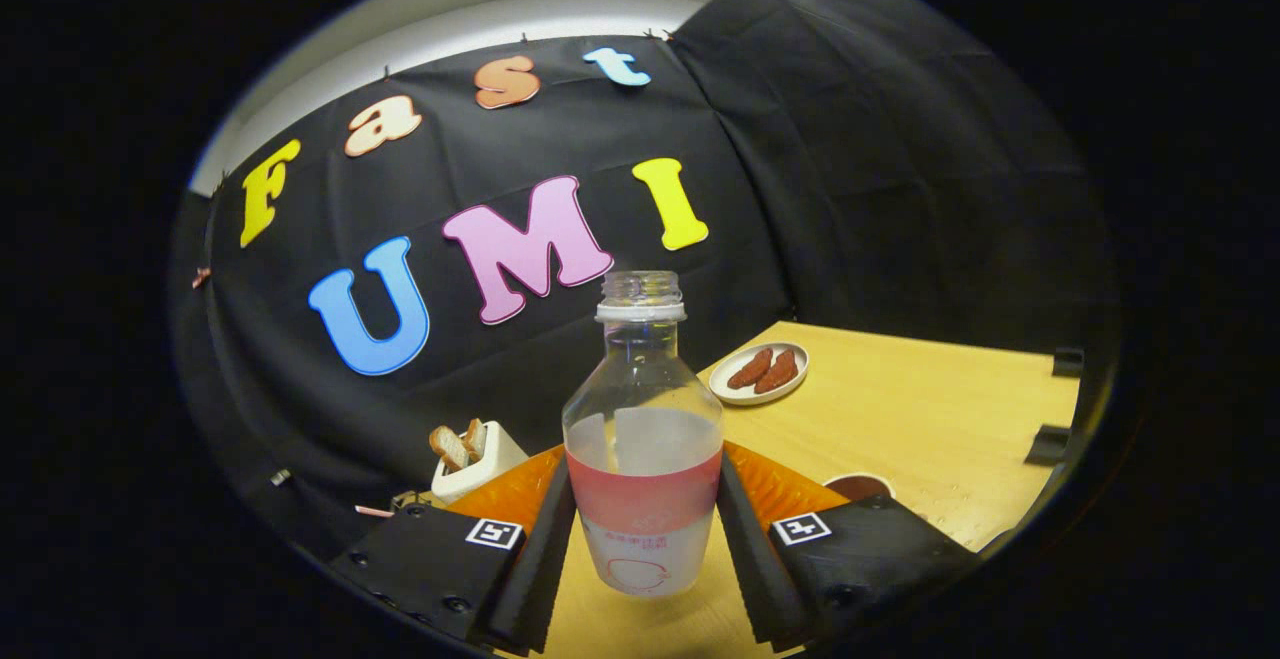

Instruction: Take the bottle from table, then pour the juice into the cup, finally place the bottle on the coaster

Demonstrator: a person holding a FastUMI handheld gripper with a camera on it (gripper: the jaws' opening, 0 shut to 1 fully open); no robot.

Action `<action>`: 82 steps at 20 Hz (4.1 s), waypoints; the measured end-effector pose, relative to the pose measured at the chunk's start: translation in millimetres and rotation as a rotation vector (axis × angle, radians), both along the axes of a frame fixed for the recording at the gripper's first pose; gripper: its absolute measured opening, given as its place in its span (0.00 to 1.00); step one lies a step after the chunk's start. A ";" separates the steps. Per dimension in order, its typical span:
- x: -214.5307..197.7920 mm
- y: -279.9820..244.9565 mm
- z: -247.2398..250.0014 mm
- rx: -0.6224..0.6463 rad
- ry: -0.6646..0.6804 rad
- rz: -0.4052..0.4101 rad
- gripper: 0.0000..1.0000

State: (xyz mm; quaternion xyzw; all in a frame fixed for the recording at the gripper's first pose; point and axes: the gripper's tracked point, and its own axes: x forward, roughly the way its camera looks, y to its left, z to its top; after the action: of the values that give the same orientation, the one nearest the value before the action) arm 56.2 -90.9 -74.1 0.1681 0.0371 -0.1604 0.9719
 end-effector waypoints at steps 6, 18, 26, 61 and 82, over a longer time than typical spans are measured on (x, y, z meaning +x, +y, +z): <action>27.7 7.0 45.2 -0.261 -0.062 -0.033 0.75; 113.8 17.8 -25.1 -0.429 -0.042 -0.111 0.76; 151.5 24.6 -107.5 -0.427 0.058 -0.096 0.76; 133.4 20.2 -138.9 -0.322 0.141 -0.065 0.99; 2.8 73.1 -29.2 -0.344 0.064 0.205 0.99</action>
State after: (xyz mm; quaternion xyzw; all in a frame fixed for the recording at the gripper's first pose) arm 59.0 -17.8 -103.3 -0.0102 0.0570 -0.0696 0.9959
